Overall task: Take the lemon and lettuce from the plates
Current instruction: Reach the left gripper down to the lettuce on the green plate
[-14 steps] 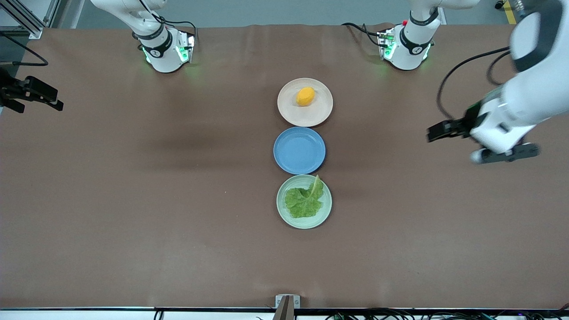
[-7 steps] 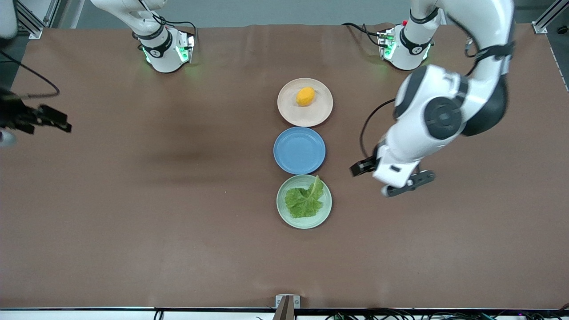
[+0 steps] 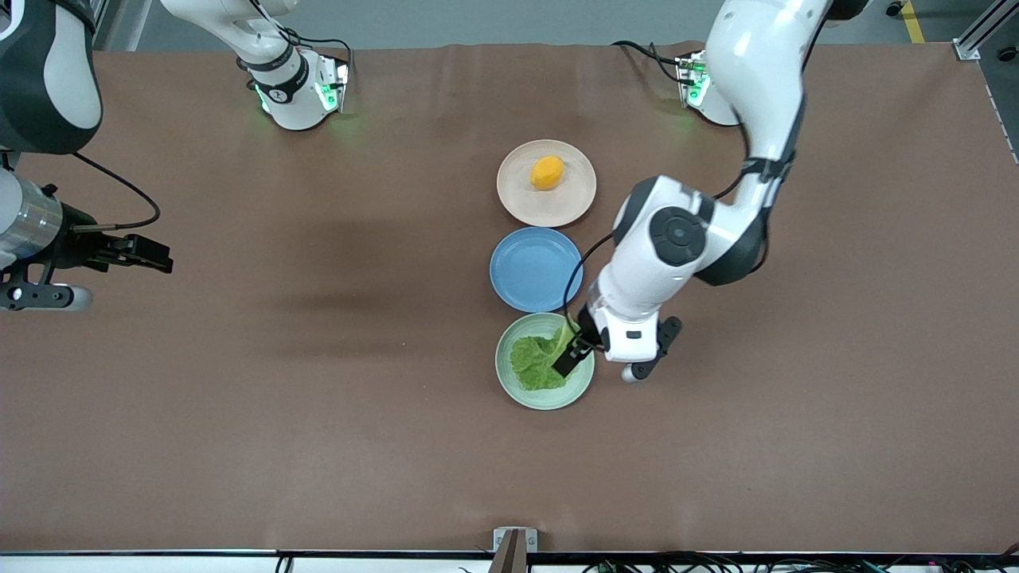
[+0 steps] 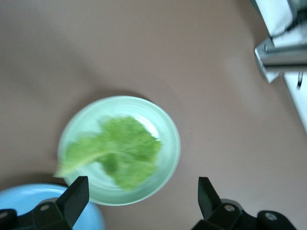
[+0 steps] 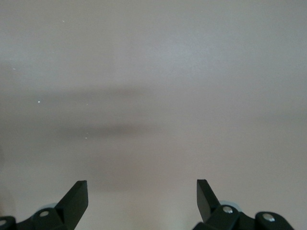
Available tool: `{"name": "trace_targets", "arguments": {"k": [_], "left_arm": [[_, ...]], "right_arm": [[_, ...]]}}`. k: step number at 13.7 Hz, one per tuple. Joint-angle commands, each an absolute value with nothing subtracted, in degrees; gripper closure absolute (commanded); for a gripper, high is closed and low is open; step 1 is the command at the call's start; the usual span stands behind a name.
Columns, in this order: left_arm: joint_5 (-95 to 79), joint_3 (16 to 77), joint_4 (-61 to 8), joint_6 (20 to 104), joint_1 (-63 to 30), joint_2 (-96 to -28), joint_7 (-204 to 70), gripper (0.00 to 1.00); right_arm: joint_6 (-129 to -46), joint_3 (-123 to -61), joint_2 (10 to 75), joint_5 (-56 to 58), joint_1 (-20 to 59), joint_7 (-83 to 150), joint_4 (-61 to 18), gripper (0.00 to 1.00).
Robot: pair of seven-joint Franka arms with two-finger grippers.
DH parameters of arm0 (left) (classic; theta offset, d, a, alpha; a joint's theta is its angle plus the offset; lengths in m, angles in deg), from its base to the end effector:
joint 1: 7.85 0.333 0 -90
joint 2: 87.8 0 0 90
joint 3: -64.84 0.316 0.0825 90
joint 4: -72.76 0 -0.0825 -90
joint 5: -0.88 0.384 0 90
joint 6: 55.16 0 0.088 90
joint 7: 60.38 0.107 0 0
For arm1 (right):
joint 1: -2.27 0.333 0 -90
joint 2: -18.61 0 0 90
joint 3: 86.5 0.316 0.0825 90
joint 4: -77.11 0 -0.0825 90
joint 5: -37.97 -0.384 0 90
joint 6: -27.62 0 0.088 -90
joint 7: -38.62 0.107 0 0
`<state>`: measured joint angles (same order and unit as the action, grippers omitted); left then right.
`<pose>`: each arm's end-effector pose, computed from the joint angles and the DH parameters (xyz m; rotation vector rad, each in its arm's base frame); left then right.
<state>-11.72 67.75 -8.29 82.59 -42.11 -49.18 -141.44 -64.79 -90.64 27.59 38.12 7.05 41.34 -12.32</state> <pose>0.6379 -0.4003 0.3362 2.4621 1.3305 0.0808 0.5989 0.0093 0.5423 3.1199 -0.0558 -0.1622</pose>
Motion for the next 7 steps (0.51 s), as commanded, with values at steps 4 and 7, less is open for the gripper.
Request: {"name": "trace_targets", "arguments": {"k": [4, 7], "left_arm": [[-12.75, 68.27, -5.73, 89.07, -44.68, -41.23, -155.91, 0.00], [-12.75, 68.27, -5.82, 89.07, -45.64, -38.77, -156.62, 0.00]], "right_arm": [[-69.64, -90.10, 26.35, 36.67, 23.33, 73.79, -19.81, 0.00], [-81.24, -90.01, 24.50, 34.11, 34.67, 93.40, -29.39, 0.00]]}}
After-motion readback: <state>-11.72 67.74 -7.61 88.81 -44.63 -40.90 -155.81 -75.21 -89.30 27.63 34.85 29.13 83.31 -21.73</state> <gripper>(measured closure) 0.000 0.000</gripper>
